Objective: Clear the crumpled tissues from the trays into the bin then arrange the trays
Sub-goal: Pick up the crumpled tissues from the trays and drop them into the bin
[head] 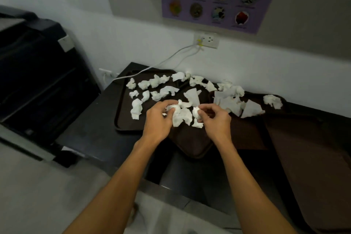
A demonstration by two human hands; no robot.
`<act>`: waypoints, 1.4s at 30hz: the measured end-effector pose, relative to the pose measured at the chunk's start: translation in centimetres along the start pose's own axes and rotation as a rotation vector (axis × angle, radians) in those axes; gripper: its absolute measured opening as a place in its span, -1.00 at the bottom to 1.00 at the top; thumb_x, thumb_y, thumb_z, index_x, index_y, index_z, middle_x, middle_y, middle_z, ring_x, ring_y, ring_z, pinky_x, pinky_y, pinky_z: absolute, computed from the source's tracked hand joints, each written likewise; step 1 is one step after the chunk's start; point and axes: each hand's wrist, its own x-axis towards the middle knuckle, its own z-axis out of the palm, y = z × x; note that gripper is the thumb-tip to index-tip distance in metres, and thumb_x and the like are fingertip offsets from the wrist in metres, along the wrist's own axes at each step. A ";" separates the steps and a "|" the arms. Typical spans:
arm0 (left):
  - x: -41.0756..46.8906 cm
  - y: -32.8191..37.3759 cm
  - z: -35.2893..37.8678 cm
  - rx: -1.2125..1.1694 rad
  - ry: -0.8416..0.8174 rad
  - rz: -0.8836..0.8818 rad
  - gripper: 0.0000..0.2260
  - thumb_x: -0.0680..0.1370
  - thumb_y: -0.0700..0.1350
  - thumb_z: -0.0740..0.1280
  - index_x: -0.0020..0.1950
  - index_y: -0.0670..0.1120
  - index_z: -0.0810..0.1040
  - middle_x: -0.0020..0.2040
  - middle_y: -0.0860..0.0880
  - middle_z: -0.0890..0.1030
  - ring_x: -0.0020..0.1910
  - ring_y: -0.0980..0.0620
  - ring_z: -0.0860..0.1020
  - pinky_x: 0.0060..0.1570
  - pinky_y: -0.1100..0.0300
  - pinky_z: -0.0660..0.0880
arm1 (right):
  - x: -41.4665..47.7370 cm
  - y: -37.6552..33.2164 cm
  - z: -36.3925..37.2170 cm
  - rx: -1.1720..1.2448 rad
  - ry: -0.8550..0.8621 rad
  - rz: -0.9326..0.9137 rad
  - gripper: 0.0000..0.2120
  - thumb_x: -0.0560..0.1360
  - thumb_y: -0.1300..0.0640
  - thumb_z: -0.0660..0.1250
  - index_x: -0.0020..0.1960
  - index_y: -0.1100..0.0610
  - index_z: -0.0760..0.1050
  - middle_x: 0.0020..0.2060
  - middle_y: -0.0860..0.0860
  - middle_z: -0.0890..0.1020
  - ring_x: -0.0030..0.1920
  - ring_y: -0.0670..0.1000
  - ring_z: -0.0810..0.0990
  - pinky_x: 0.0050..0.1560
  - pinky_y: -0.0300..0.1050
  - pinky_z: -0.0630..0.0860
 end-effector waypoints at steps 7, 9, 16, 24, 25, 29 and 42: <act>-5.6 -5.3 -11.7 0.069 0.104 -0.065 -0.79 0.60 -0.14 0.39 0.19 0.10 0.66 0.03 0.14 0.62 -0.03 0.18 0.59 0.05 0.26 0.57 | -7.0 -3.0 10.5 0.022 -0.140 0.004 -0.88 0.51 0.28 0.48 0.03 0.13 0.69 -0.04 -0.04 0.70 -0.10 -0.08 0.71 -0.14 -0.18 0.68; -7.4 -7.1 -15.0 0.097 0.138 -0.096 -0.79 0.60 -0.14 0.39 0.19 0.10 0.66 0.00 0.14 0.61 -0.04 0.19 0.59 0.01 0.31 0.55 | -9.0 -3.5 13.8 0.021 -0.200 0.002 -0.87 0.51 0.28 0.49 0.03 0.12 0.69 -0.11 -0.06 0.71 -0.12 -0.05 0.72 -0.09 -0.10 0.70; -13.0 -13.2 -24.4 0.065 0.266 -0.249 -0.79 0.58 -0.13 0.39 0.11 0.17 0.65 0.02 0.11 0.66 -0.03 0.16 0.64 0.02 0.20 0.60 | -15.6 -4.7 24.0 0.012 -0.361 -0.018 -0.86 0.50 0.25 0.50 0.02 0.08 0.70 -0.15 -0.04 0.73 -0.17 -0.02 0.74 -0.06 -0.10 0.69; -18.0 -18.2 -28.9 0.080 0.354 -0.378 -0.84 0.58 -0.16 0.42 0.14 0.01 0.68 0.08 0.07 0.66 0.02 0.15 0.62 0.01 0.36 0.55 | -19.9 -3.3 31.2 -0.074 -0.528 -0.039 -0.81 0.50 0.20 0.50 0.08 0.00 0.68 -0.02 -0.13 0.68 0.00 -0.12 0.69 0.02 -0.04 0.69; -18.5 -18.8 -29.0 0.073 0.363 -0.397 -0.84 0.58 -0.17 0.42 0.14 0.00 0.68 0.08 0.07 0.66 0.02 0.14 0.62 0.02 0.34 0.56 | -20.2 -3.0 31.8 -0.095 -0.542 -0.038 -0.80 0.50 0.20 0.50 0.08 -0.02 0.68 -0.01 -0.15 0.67 0.01 -0.13 0.68 0.02 -0.04 0.69; -20.1 -21.0 -28.9 0.072 0.399 -0.483 -0.83 0.59 -0.16 0.42 0.15 0.02 0.68 0.11 0.05 0.66 0.02 0.14 0.62 -0.02 0.45 0.50 | -21.0 -1.4 34.0 -0.138 -0.589 -0.039 -0.81 0.50 0.20 0.49 0.05 -0.03 0.68 -0.04 -0.15 0.67 -0.02 -0.13 0.68 0.02 -0.06 0.68; -26.8 -32.7 -24.2 0.071 0.499 -0.754 -0.86 0.58 -0.17 0.43 0.10 0.00 0.70 0.03 0.10 0.68 -0.07 0.22 0.61 -0.17 0.56 0.45 | -24.4 13.7 40.0 -0.310 -0.854 0.024 -0.78 0.45 0.33 0.45 0.02 0.08 0.69 -0.03 -0.08 0.67 -0.07 -0.16 0.65 -0.03 -0.36 0.59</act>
